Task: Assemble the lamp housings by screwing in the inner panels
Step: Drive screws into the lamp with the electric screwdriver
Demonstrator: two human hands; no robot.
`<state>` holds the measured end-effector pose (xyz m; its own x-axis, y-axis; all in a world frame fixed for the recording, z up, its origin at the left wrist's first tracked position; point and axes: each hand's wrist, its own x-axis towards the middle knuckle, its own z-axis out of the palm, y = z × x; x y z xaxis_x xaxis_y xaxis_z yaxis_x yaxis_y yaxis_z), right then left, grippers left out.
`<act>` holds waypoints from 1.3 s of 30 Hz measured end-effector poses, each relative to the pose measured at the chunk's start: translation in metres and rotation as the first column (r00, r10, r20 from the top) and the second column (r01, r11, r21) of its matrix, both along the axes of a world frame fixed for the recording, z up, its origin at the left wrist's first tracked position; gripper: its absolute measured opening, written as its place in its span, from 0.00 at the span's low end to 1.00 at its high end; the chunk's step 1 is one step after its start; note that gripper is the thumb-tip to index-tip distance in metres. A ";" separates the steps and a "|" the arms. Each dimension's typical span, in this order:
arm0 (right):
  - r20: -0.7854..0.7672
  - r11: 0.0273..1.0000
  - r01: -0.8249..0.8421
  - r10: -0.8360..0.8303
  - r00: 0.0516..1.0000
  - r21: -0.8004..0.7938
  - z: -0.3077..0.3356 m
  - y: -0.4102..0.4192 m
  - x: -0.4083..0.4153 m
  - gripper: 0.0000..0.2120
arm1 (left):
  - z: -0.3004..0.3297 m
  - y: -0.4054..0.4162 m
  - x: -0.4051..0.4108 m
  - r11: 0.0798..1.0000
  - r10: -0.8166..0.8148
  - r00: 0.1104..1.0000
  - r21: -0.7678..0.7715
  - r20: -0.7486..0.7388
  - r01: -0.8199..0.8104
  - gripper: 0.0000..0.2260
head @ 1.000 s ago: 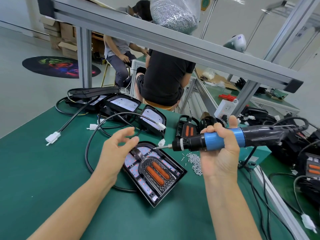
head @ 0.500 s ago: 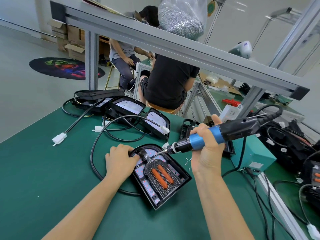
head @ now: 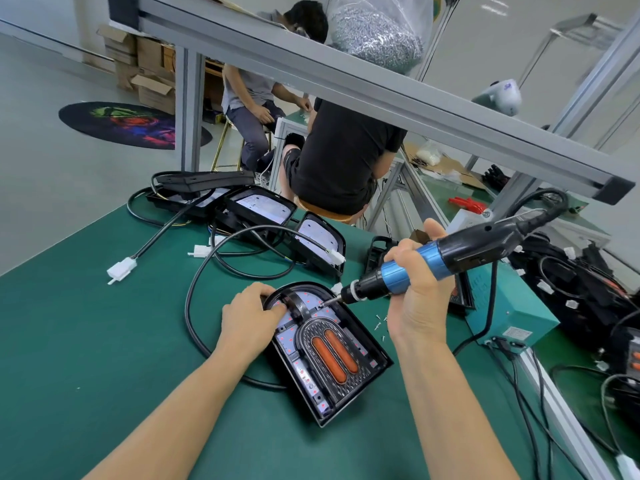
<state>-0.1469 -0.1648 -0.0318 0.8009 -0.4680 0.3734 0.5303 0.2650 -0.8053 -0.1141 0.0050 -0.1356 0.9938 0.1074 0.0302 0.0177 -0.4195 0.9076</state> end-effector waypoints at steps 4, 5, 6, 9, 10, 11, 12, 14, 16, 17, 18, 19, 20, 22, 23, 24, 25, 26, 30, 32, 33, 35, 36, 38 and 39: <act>-0.005 1.000 -0.013 0.013 1.000 -0.028 0.002 0.001 -0.001 0.24 | 0.000 -0.001 -0.001 0.997 -0.023 1.000 -0.080 -0.021 0.021 0.04; -0.007 0.999 -0.012 0.012 1.000 -0.043 0.002 0.001 -0.001 0.23 | 0.000 -0.001 -0.002 0.996 -0.027 0.999 -0.083 -0.021 0.025 0.04; -0.008 0.998 -0.009 0.008 1.000 -0.056 0.002 0.001 -0.001 0.23 | -0.001 -0.001 -0.001 0.996 -0.031 0.999 -0.086 -0.019 0.029 0.04; -0.013 0.997 -0.010 0.009 1.000 -0.082 0.003 0.001 -0.001 0.23 | -0.002 -0.001 -0.001 0.993 -0.038 0.999 -0.116 -0.014 0.036 0.04; -0.010 0.996 -0.018 0.017 1.000 -0.089 0.004 0.002 -0.002 0.23 | -0.002 -0.001 -0.001 0.991 -0.039 0.999 -0.132 -0.012 0.037 0.05; -0.008 0.995 -0.029 0.029 1.000 -0.098 0.005 0.003 -0.001 0.23 | -0.002 -0.002 -0.001 0.987 -0.041 0.999 -0.153 -0.011 0.039 0.05; -0.008 0.993 -0.043 0.042 0.999 -0.107 0.005 0.004 -0.001 0.24 | -0.002 -0.002 -0.001 0.983 -0.045 0.999 -0.178 -0.012 0.042 0.06; -0.014 0.990 -0.066 0.065 0.998 -0.126 0.006 0.006 0.000 0.24 | -0.003 -0.002 -0.002 0.977 -0.048 0.999 -0.211 -0.013 0.044 0.07; -0.024 0.986 -0.088 0.085 0.996 -0.145 0.007 0.008 0.002 0.24 | -0.003 -0.002 -0.003 0.975 -0.041 0.999 -0.219 -0.013 0.037 0.07; -0.027 0.983 -0.096 0.093 0.995 -0.156 0.008 0.008 0.003 0.24 | -0.003 -0.002 -0.003 0.975 -0.038 0.999 -0.221 -0.011 0.034 0.07; -0.025 0.981 -0.101 0.098 0.995 -0.166 0.008 0.007 0.004 0.25 | -0.003 -0.002 -0.004 0.974 -0.035 0.999 -0.224 -0.009 0.032 0.07; -0.023 0.979 -0.105 0.102 0.994 -0.173 0.008 0.007 0.004 0.24 | -0.003 -0.003 -0.005 0.974 -0.031 1.000 -0.226 -0.006 0.028 0.07; -0.021 0.978 -0.110 0.108 0.994 -0.177 0.008 0.006 0.004 0.23 | -0.002 -0.003 -0.005 0.973 -0.027 1.000 -0.228 -0.005 0.025 0.07; -0.018 0.974 -0.124 0.122 0.992 -0.192 0.008 0.006 0.005 0.18 | -0.001 -0.004 -0.006 0.972 -0.021 1.000 -0.234 -0.011 0.018 0.07; -0.022 0.972 -0.129 0.128 0.992 -0.196 0.008 0.006 0.005 0.16 | -0.001 -0.005 -0.007 0.971 -0.018 1.000 -0.239 -0.016 0.014 0.07; -0.032 0.972 -0.135 0.132 0.991 -0.192 0.007 0.006 0.006 0.15 | -0.001 -0.005 -0.007 0.970 -0.016 1.000 -0.242 -0.024 0.010 0.07; -0.045 0.973 -0.140 0.134 0.990 -0.185 0.007 0.006 0.007 0.14 | 0.000 -0.005 -0.008 0.970 -0.015 0.999 -0.245 -0.033 0.007 0.06; -0.054 0.973 -0.141 0.133 0.990 -0.181 0.006 0.006 0.007 0.14 | 0.000 -0.004 -0.008 0.970 -0.013 0.999 -0.244 -0.041 0.003 0.06; -0.050 0.968 -0.135 0.128 0.991 -0.211 0.004 0.006 0.008 0.14 | 0.001 -0.005 -0.008 0.971 0.001 0.998 -0.239 -0.065 -0.016 0.06; -0.049 0.966 -0.144 0.136 0.989 -0.216 0.005 0.006 0.007 0.14 | 0.002 -0.006 -0.009 0.970 0.005 0.998 -0.241 -0.069 -0.022 0.06; -0.051 0.965 -0.147 0.139 0.989 -0.215 0.005 0.006 0.007 0.14 | 0.002 -0.006 -0.009 0.969 0.006 0.997 -0.246 -0.072 -0.023 0.06; -0.053 0.968 -0.146 0.138 0.989 -0.202 0.005 0.005 0.007 0.15 | 0.002 -0.006 -0.009 0.967 0.009 0.997 -0.255 -0.074 -0.027 0.06; -0.054 0.970 -0.146 0.138 0.989 -0.196 0.004 0.005 0.007 0.14 | 0.002 -0.006 -0.009 0.966 0.011 0.997 -0.258 -0.075 -0.030 0.06; -0.058 0.968 -0.148 0.139 0.989 -0.202 0.004 0.004 0.008 0.14 | 0.002 -0.006 -0.009 0.964 0.015 0.997 -0.262 -0.073 -0.033 0.06; -0.059 0.966 -0.149 0.139 0.989 -0.211 0.004 0.004 0.008 0.15 | 0.002 -0.006 -0.009 0.964 0.015 0.997 -0.263 -0.073 -0.034 0.06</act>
